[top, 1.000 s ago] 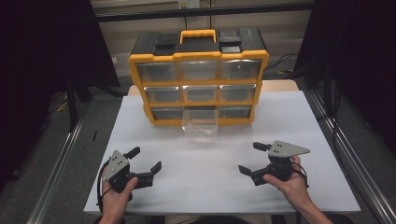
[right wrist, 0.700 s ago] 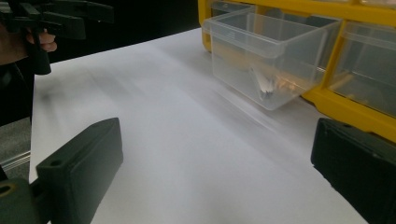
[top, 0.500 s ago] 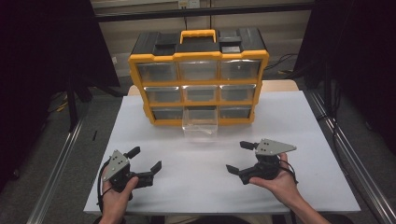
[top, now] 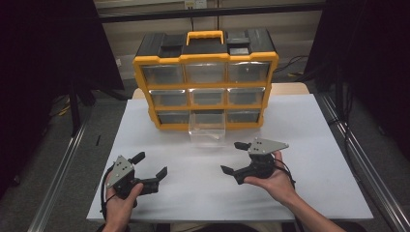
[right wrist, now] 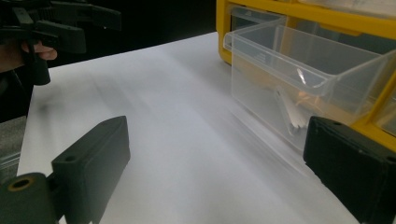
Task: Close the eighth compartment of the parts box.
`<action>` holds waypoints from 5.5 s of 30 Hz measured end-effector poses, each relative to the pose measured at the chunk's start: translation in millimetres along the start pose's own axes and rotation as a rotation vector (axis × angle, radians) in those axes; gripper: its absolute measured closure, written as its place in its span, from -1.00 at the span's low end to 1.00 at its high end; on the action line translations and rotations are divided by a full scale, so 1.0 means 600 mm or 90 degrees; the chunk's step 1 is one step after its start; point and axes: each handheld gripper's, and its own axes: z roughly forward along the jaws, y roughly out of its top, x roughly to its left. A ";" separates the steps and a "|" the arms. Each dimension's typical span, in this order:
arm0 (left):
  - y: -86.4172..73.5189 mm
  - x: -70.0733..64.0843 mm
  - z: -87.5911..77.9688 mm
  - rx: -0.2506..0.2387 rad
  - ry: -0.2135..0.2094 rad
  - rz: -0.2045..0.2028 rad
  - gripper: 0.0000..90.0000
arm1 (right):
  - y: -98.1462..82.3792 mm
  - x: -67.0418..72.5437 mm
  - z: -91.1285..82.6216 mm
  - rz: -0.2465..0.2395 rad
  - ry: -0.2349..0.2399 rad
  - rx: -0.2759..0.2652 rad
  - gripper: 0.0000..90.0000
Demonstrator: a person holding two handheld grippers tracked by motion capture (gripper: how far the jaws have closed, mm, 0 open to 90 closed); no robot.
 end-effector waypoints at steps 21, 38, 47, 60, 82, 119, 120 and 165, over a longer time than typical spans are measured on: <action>0.000 0.001 0.000 0.001 0.000 0.002 -0.92 | 0.034 0.012 0.059 -0.046 0.030 0.009 -0.70; 0.000 0.001 -0.002 0.001 0.004 0.005 -0.92 | 0.024 0.006 0.097 -0.034 0.076 0.027 -0.23; 0.000 -0.001 -0.002 -0.002 -0.003 0.013 -0.92 | 0.018 0.011 0.105 -0.034 0.089 0.031 0.31; 0.000 -0.003 -0.003 -0.003 -0.001 0.006 -0.92 | 0.004 0.012 0.112 -0.039 0.084 0.039 1.00; 0.001 0.000 -0.002 -0.004 -0.006 0.007 -0.92 | 0.005 -0.027 0.138 -0.035 0.045 0.041 1.00; 0.001 0.000 -0.002 -0.005 -0.003 0.005 -0.92 | 0.001 -0.071 0.154 -0.039 -0.040 0.017 1.00; 0.001 0.000 -0.002 -0.005 -0.003 0.005 -0.92 | 0.001 -0.071 0.154 -0.040 -0.043 0.017 1.00; 0.000 0.001 -0.001 -0.001 -0.001 0.003 -0.92 | 0.012 -0.082 0.167 -0.028 -0.059 0.004 1.00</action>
